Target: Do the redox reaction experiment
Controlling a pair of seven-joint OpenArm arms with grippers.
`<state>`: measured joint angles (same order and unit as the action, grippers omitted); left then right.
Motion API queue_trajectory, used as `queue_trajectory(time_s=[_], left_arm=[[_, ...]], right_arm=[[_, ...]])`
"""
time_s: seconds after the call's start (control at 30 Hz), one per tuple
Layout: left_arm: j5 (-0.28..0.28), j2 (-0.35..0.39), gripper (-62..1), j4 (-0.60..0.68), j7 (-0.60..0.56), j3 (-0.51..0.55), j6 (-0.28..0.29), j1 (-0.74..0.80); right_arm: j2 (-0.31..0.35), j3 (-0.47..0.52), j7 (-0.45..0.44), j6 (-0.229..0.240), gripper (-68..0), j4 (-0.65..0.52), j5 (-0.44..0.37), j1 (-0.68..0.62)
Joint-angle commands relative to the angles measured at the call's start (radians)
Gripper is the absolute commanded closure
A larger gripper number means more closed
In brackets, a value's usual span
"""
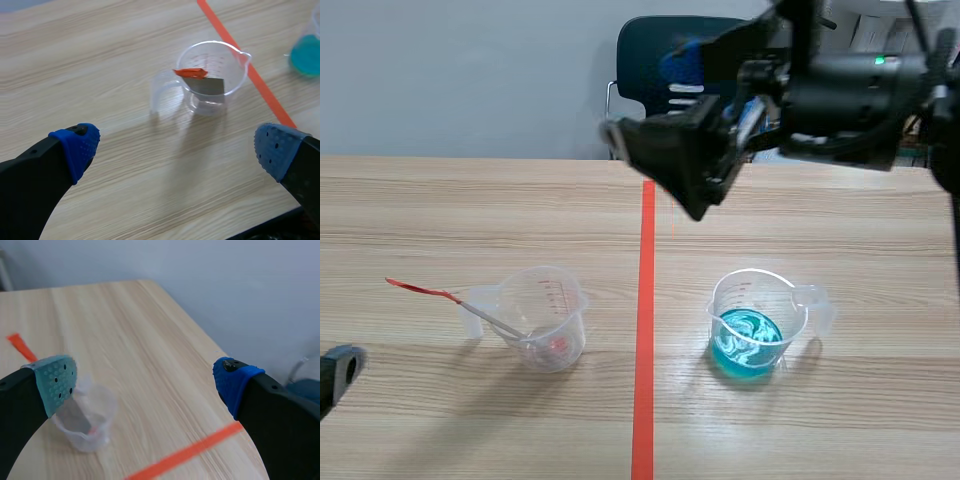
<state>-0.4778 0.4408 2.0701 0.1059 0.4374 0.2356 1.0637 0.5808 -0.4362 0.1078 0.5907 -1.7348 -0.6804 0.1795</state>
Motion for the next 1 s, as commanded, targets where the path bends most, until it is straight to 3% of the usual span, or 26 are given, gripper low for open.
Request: queue_trajectory(time_s=[0.0,0.3,0.43,0.5,0.6,0.73,0.97], left_arm=[[-0.017,-0.020,-62.3,0.026,-0.003,0.023,-0.005,0.000],[-0.003,-0.064,-62.3,0.117,0.067,0.094,0.019,-0.053],[0.003,-0.064,-62.3,0.125,0.156,0.094,0.026,-0.137],[0.003,-0.063,-62.3,0.125,0.168,0.090,0.033,-0.173],[0.003,-0.063,-62.3,0.125,0.167,0.089,0.072,-0.222],[0.003,-0.063,-62.3,0.125,0.153,0.088,0.106,-0.245],[0.038,-0.038,-62.3,0.125,0.078,-0.005,0.104,-0.253]], right_arm=[[0.030,0.045,-0.017,0.001,-55.6,-0.009,-0.036,-0.016],[0.146,0.352,-0.017,0.009,-55.6,-0.009,-0.140,-0.172],[0.146,0.470,-0.016,0.032,-55.5,-0.009,-0.162,-0.251],[0.135,0.514,-0.016,0.062,-55.5,-0.009,-0.171,-0.291],[0.102,0.565,-0.004,0.063,-55.5,-0.009,-0.164,-0.352],[0.095,0.570,-0.029,0.034,-55.5,-0.010,-0.108,-0.419],[0.132,0.566,-0.148,-0.114,-53.8,-0.070,0.012,-0.516]])
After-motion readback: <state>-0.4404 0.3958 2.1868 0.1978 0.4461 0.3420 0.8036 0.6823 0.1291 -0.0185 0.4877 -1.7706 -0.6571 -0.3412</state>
